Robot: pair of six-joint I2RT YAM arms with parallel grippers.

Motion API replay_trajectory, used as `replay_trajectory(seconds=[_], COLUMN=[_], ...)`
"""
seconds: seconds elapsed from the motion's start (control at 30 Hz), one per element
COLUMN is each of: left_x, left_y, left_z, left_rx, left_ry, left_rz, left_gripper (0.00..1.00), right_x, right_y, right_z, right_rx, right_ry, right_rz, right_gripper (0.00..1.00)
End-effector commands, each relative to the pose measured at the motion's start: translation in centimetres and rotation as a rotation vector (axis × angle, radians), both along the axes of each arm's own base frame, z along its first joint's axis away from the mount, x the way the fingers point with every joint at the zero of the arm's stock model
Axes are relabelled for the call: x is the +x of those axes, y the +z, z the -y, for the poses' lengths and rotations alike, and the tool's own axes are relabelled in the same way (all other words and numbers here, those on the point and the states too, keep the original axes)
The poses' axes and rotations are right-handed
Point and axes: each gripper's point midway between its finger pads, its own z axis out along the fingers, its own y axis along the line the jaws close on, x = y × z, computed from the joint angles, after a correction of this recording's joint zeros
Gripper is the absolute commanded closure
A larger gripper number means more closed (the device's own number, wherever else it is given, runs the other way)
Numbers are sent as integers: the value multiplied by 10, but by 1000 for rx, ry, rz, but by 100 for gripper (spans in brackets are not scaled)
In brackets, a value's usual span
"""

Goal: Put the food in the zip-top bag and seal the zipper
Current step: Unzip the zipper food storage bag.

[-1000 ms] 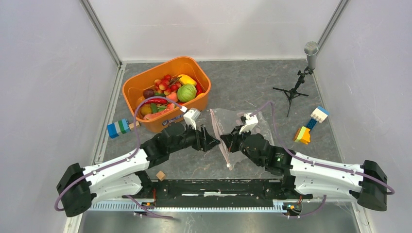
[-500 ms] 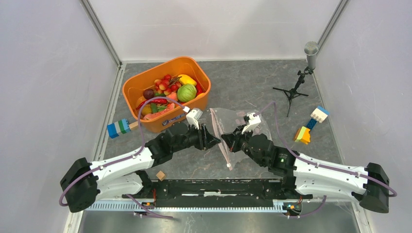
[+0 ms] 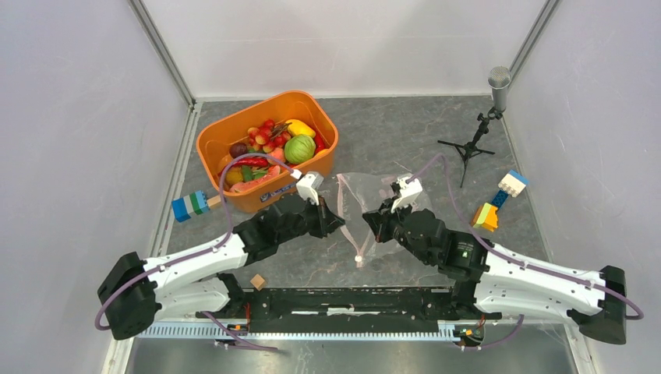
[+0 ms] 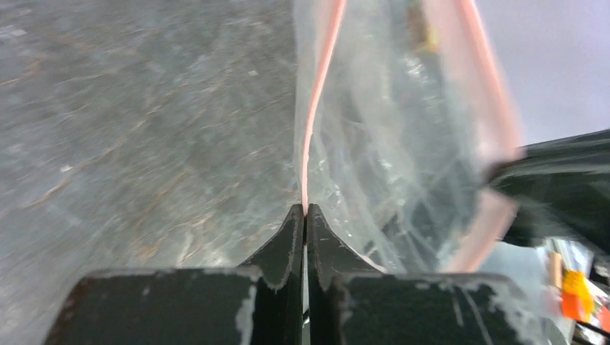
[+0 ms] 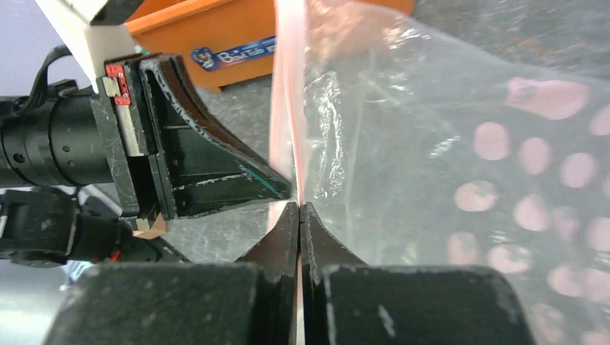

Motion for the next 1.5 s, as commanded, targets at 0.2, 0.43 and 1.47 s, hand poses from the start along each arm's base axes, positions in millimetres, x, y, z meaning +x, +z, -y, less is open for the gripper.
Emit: replay_trajectory(seconds=[0.2,0.43,1.47], left_x=[27,32,13], left_y=[-11,-2,47], left_z=[-62,-59,-30], left_rx=[281,335,114], left_ry=[235,235,116], left_rz=[90,72,65], left_gripper=[98,98,98], right_x=[7,8,22], right_y=[27,39,0], right_z=[47,43,-56], right_rx=[-313,-518,-363], right_ry=[-82,-192,-110], right_rz=[20,35,46], right_gripper=[100,99,36])
